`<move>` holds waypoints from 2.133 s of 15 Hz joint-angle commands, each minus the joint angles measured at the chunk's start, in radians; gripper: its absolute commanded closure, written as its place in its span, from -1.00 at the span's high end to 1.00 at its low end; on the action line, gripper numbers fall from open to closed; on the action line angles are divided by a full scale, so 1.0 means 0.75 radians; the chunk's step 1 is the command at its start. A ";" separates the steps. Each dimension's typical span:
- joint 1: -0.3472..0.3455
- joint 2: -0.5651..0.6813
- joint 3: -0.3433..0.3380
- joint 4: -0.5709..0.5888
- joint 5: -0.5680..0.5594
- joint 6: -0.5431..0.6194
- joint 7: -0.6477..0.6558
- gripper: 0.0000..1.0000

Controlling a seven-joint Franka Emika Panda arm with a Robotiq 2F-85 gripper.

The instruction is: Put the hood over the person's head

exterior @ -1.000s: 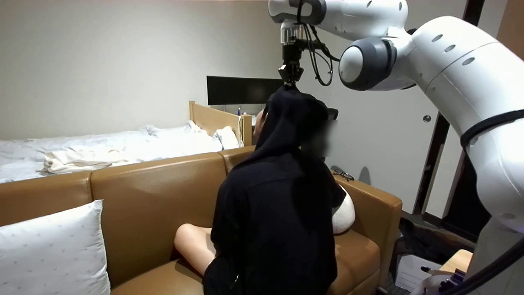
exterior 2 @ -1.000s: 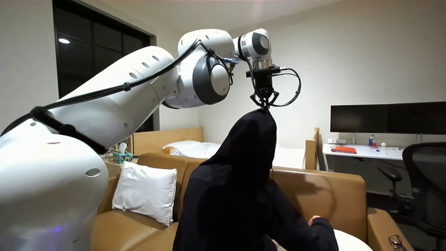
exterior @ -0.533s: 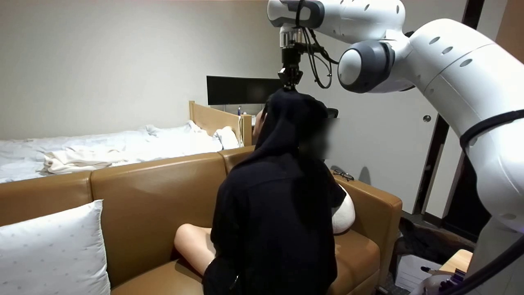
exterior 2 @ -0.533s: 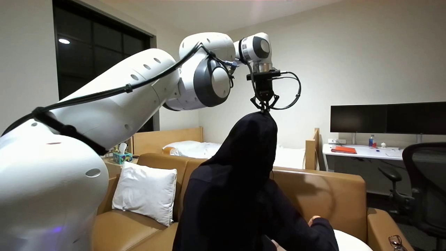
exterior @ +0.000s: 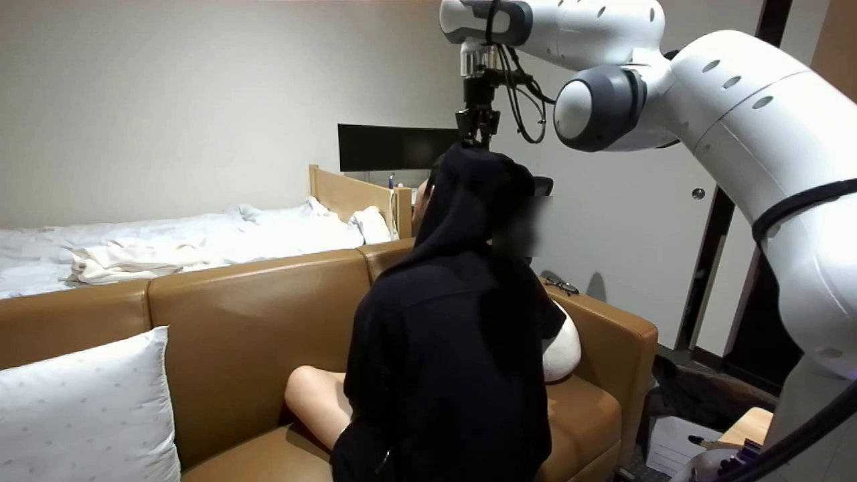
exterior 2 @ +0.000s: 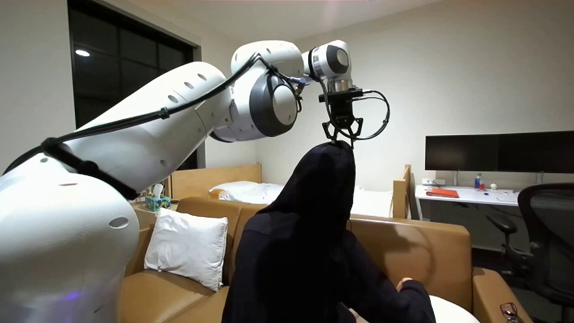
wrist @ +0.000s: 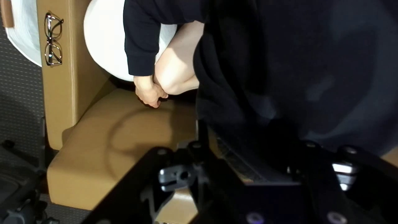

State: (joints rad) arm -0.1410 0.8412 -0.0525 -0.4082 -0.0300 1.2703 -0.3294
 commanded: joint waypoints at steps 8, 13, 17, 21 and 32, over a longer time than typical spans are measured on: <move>-0.012 -0.129 0.024 -0.016 0.030 -0.140 0.020 1.00; -0.007 -0.172 0.040 0.010 0.034 -0.243 0.025 1.00; 0.016 -0.186 0.062 0.039 0.024 -0.311 0.047 1.00; 0.039 -0.193 0.074 0.038 0.031 -0.311 0.071 1.00; 0.057 -0.177 0.077 0.041 0.015 -0.281 0.046 1.00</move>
State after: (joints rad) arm -0.0994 0.7199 -0.0013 -0.3574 -0.0296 1.0568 -0.2906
